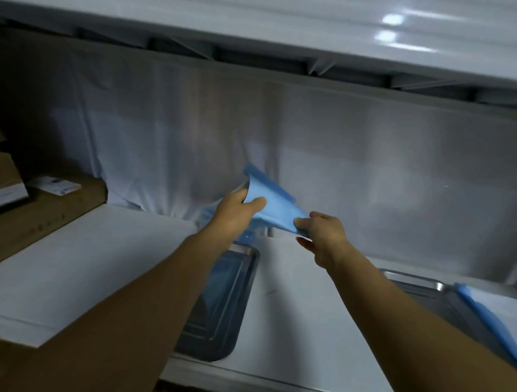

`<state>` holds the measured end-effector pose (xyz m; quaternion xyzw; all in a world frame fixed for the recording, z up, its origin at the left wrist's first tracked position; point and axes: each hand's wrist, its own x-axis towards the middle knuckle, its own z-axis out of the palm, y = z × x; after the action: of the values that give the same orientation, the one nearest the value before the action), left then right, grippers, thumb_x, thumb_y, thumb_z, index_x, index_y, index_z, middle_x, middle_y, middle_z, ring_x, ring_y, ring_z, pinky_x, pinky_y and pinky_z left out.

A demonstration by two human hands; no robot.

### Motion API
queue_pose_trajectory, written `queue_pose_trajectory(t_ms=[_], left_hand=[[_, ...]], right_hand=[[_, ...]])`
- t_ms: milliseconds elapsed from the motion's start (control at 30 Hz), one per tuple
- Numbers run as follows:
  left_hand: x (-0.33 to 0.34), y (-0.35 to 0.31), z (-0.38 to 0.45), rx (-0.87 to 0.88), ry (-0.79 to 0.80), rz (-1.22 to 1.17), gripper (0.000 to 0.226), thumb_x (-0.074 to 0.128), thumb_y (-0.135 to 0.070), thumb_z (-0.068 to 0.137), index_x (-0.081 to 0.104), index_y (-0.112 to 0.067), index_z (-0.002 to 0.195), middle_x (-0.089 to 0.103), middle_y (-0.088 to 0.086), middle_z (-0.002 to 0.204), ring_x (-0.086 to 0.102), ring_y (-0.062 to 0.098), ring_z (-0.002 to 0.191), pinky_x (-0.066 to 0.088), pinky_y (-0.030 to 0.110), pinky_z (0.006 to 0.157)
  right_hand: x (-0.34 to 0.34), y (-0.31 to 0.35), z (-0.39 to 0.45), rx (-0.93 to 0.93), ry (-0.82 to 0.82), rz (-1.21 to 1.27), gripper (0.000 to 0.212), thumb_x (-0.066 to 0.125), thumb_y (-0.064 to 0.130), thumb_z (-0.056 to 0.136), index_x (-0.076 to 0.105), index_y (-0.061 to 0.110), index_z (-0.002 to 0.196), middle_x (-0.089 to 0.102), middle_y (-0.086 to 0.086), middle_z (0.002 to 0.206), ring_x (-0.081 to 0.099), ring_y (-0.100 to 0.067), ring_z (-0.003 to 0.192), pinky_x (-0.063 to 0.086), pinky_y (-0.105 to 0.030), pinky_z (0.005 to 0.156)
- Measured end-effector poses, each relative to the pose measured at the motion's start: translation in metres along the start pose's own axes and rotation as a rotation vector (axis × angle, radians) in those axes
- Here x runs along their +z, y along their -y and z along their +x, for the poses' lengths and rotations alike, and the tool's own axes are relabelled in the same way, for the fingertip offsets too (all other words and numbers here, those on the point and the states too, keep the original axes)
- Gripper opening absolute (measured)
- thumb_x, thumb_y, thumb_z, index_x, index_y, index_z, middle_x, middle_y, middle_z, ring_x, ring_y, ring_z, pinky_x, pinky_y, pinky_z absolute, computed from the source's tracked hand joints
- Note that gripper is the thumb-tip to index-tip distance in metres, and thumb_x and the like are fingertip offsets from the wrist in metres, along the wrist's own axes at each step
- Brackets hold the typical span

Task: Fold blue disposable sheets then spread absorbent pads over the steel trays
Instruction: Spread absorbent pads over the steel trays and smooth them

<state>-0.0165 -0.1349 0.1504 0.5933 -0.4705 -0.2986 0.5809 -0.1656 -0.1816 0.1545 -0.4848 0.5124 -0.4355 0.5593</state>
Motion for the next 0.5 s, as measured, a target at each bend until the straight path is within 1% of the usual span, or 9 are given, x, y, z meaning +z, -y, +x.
queue_pose_trajectory(t_ms=[67, 133, 167, 233, 267, 300, 400, 467, 500], left_hand=[[0.002, -0.005, -0.014, 0.006, 0.045, -0.016, 0.029, 0.053, -0.012, 0.094, 0.058, -0.008, 0.123, 0.064, 0.007, 0.112, 0.058, 0.019, 0.099, 0.045, 0.031, 0.086], [0.005, -0.01, -0.03, 0.017, 0.086, -0.037, 0.029, 0.053, -0.009, 0.094, 0.058, -0.008, 0.123, 0.063, 0.007, 0.112, 0.058, 0.018, 0.099, 0.045, 0.031, 0.086], [0.006, -0.012, -0.036, 0.022, 0.103, -0.02, 0.03, 0.053, -0.009, 0.094, 0.057, -0.009, 0.124, 0.063, 0.005, 0.112, 0.057, 0.016, 0.099, 0.044, 0.029, 0.084], [0.01, -0.014, -0.049, 0.039, 0.132, 0.029, 0.03, 0.052, -0.01, 0.095, 0.056, -0.012, 0.124, 0.061, -0.002, 0.109, 0.056, 0.011, 0.098, 0.045, 0.02, 0.076], [0.011, -0.017, -0.056, 0.046, 0.149, 0.042, 0.03, 0.052, -0.011, 0.095, 0.056, -0.012, 0.125, 0.06, -0.004, 0.108, 0.055, 0.009, 0.098, 0.046, 0.015, 0.07], [0.012, -0.018, -0.063, 0.05, 0.173, 0.062, 0.031, 0.052, -0.012, 0.095, 0.055, -0.013, 0.126, 0.06, -0.005, 0.11, 0.055, 0.009, 0.098, 0.046, 0.012, 0.069], [0.019, -0.023, -0.08, 0.048, 0.224, 0.157, 0.031, 0.052, -0.02, 0.096, 0.055, -0.016, 0.126, 0.062, 0.002, 0.121, 0.057, 0.011, 0.099, 0.046, 0.02, 0.078], [0.024, -0.029, -0.093, -0.033, 0.255, 0.105, 0.032, 0.046, -0.032, 0.098, 0.054, -0.017, 0.125, 0.062, 0.003, 0.12, 0.063, 0.015, 0.089, 0.05, 0.019, 0.066], [0.025, -0.032, -0.098, -0.106, 0.285, 0.049, 0.038, 0.04, -0.04, 0.098, 0.052, -0.017, 0.126, 0.06, 0.003, 0.123, 0.068, 0.018, 0.08, 0.05, 0.021, 0.061]], right_hand=[[-0.011, 0.003, -0.012, 0.048, 0.012, 0.015, 0.036, 0.062, -0.007, 0.082, 0.054, -0.008, 0.117, 0.058, -0.016, 0.095, 0.053, -0.021, 0.076, 0.053, -0.037, 0.082], [-0.022, 0.003, -0.022, 0.064, 0.031, 0.037, 0.017, 0.065, -0.002, 0.081, 0.059, 0.001, 0.096, 0.059, -0.011, 0.092, 0.056, -0.021, 0.077, 0.053, -0.03, 0.069], [-0.027, 0.002, -0.027, 0.058, 0.034, 0.05, 0.012, 0.066, 0.002, 0.082, 0.059, 0.007, 0.091, 0.06, -0.008, 0.092, 0.057, -0.019, 0.077, 0.052, -0.028, 0.065], [-0.037, 0.001, -0.033, 0.004, 0.026, 0.041, 0.01, 0.063, 0.005, 0.085, 0.059, 0.014, 0.085, 0.062, -0.003, 0.086, 0.056, -0.015, 0.072, 0.047, -0.025, 0.062], [-0.042, 0.0, -0.036, -0.027, 0.013, 0.027, 0.013, 0.062, 0.003, 0.086, 0.058, 0.016, 0.083, 0.063, -0.003, 0.086, 0.056, -0.015, 0.071, 0.046, -0.025, 0.062], [-0.047, 0.0, -0.038, -0.055, -0.006, 0.017, 0.014, 0.06, 0.002, 0.086, 0.057, 0.015, 0.082, 0.063, -0.003, 0.088, 0.057, -0.016, 0.073, 0.046, -0.025, 0.062], [-0.062, 0.0, -0.044, -0.11, -0.055, 0.02, 0.017, 0.055, -0.002, 0.088, 0.053, 0.015, 0.086, 0.063, -0.009, 0.102, 0.058, -0.023, 0.09, 0.05, -0.033, 0.076], [-0.07, 0.003, -0.049, -0.14, -0.072, 0.048, 0.02, 0.05, -0.002, 0.09, 0.051, 0.017, 0.084, 0.062, -0.009, 0.104, 0.056, -0.025, 0.095, 0.049, -0.036, 0.084], [-0.075, 0.005, -0.053, -0.155, -0.074, 0.057, 0.02, 0.048, -0.001, 0.091, 0.051, 0.017, 0.086, 0.061, -0.008, 0.102, 0.056, -0.024, 0.094, 0.049, -0.036, 0.084]])
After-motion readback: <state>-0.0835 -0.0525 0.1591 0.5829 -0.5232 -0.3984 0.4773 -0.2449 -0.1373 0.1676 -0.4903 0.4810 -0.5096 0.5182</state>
